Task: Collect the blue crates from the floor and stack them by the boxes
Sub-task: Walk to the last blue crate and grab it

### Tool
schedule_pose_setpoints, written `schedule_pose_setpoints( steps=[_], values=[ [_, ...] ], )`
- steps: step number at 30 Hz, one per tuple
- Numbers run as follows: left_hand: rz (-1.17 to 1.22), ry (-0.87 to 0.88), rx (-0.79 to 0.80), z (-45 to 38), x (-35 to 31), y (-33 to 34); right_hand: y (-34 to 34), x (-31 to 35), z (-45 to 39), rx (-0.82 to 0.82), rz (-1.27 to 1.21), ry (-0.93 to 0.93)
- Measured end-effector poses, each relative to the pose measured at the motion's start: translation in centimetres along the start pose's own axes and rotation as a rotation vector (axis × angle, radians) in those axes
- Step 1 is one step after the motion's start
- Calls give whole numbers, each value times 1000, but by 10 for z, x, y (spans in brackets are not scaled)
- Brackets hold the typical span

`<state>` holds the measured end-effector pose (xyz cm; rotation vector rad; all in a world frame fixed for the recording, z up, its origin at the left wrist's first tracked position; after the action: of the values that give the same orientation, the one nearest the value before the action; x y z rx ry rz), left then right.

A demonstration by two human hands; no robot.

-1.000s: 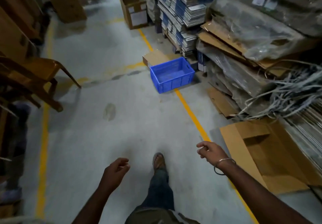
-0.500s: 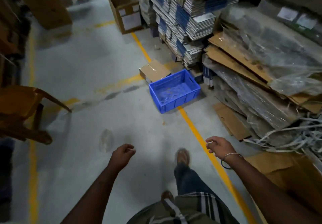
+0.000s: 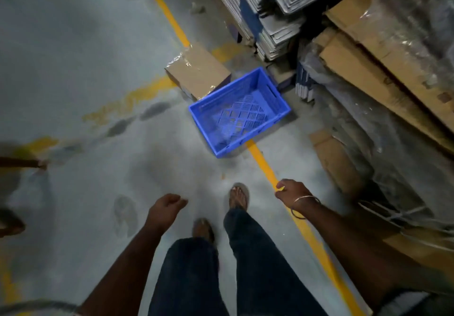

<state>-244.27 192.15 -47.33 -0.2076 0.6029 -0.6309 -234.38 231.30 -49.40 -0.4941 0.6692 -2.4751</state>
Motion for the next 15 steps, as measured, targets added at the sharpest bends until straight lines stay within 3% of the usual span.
schedule_pose_setpoints(
  steps=[4,6,10,13,15],
  values=[
    [-14,29,22,-152,-60,36,-26,72,-140,-89,-3,-36],
    [40,-61,27,-244,-65,64,-29,97,-214,-152,-30,-63],
    [105,-158,22,-409,-56,124,-4,98,-333,-240,-95,-62],
    [290,11,162,-485,-54,172,26,73,-384,-259,-130,-47],
    [381,147,169,-520,-36,191,42,57,-403,-250,-192,-2]
  ],
)
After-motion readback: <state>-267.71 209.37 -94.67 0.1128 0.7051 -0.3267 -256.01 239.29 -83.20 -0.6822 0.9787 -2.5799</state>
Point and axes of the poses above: each hand's wrist, its own z-axis away from the middle knuckle, its own y-axis out of the palm, x = y × z, the point moved 7 cm from there along -z, towards the middle knuckle, and after that the axes turned 5 degrees about z, right-handed, at the moved point
